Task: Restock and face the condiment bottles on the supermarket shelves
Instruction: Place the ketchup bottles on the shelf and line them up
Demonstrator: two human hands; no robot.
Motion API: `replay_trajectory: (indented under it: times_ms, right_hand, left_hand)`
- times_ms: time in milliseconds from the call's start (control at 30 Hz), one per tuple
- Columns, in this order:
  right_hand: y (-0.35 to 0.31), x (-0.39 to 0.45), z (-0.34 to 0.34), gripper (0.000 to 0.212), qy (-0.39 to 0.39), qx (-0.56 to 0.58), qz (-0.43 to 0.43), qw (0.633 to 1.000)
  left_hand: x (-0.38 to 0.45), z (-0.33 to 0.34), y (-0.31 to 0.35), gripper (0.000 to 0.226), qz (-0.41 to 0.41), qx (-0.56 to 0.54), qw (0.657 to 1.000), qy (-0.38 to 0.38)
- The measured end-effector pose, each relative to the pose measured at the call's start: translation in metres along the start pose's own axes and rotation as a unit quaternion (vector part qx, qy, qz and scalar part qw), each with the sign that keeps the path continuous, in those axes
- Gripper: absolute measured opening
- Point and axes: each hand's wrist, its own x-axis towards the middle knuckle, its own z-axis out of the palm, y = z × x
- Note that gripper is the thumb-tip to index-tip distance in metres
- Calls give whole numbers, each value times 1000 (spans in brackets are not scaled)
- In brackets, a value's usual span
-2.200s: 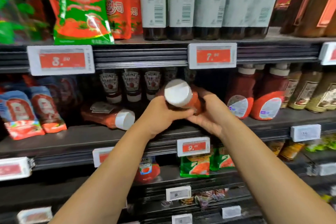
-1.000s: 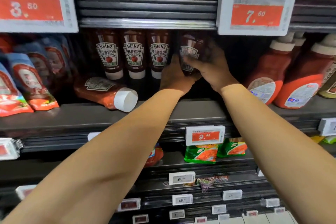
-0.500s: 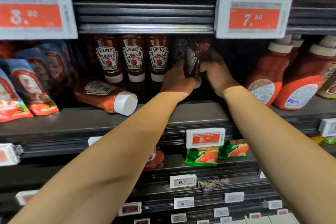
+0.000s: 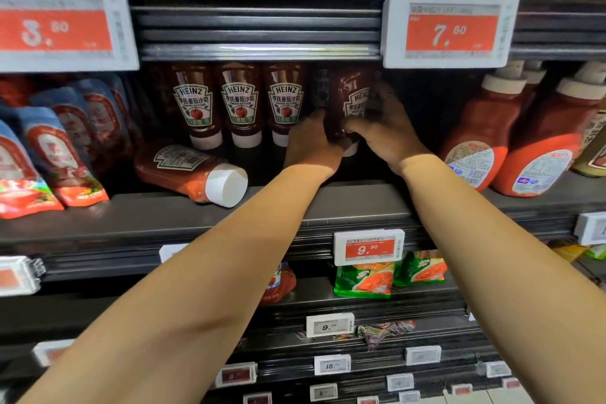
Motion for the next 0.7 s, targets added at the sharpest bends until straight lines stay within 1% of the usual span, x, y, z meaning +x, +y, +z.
replay_trajectory:
  times_ms: [133, 200, 300, 367, 433, 600, 700]
  right_hand:
    - [3, -1, 5, 65, 29, -50, -16, 998]
    - [5, -1, 9, 61, 42, -72, -23, 996]
    - [8, 0, 16, 53, 60, -94, -30, 993]
    - [9, 0, 21, 51, 75, -114, -32, 990]
    - [11, 1, 25, 56, 82, -130, -38, 987]
    - [15, 6, 26, 67, 65, -183, -59, 979]
    - [18, 8, 26, 68, 45, -177, -55, 982]
  left_hand:
    - [-1, -4, -2, 39, -11, 18, 999, 38]
    - [-1, -9, -3, 39, -24, 24, 997, 76]
    - [0, -15, -6, 52, -65, -8, 984, 164]
    - [0, -18, -6, 62, -85, -33, 974, 208]
    - [0, -17, -6, 67, -95, -38, 970, 220]
    - [2, -13, -7, 72, -114, -54, 971, 205]
    - [3, -13, -8, 74, -120, -59, 972, 196]
